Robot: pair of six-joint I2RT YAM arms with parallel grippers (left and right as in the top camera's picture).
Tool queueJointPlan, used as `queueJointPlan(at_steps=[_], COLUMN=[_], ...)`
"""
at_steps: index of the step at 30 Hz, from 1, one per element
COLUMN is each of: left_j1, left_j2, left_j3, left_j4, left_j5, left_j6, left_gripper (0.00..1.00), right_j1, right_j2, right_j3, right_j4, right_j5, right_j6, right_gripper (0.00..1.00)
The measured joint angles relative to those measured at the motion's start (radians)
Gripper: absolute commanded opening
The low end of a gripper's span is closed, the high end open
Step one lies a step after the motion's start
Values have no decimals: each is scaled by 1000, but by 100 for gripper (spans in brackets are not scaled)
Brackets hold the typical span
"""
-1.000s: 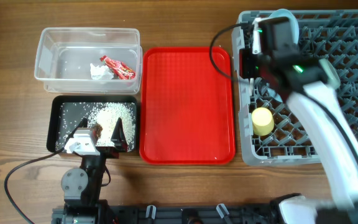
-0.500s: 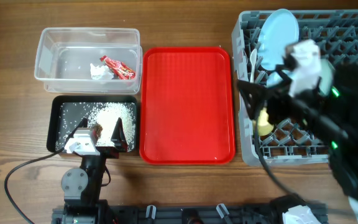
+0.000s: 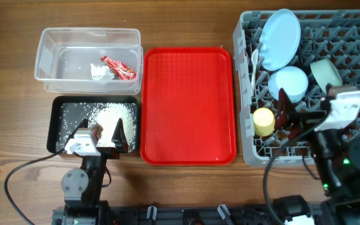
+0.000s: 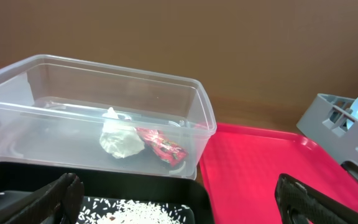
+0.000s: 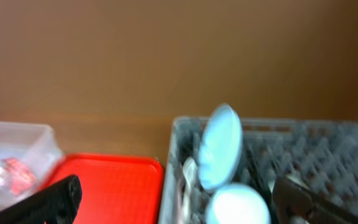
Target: Sort waste into correct bins and load items into the dishwasher rack
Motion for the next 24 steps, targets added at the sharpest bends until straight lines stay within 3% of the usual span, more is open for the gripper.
queueJointPlan(at_steps=[5,12,17,24], left_j1=[0,0,0,0], left_j2=[0,0,0,0], left_j3=[0,0,0,0], left_j4=[0,0,0,0], left_j5=[0,0,0,0], left_j6=[0,0,0,0], left_gripper=[100,100,100,100], right_j1=[-74,-129,-140,-140], right_j2=[-193,-388,-524,-536], right_j3=[-357,-710,-843,-901], right_j4=[274,515,588,607], right_j5=[16,19,19,19], right_j6=[0,0,0,0], right_gripper=[100,100,100,100])
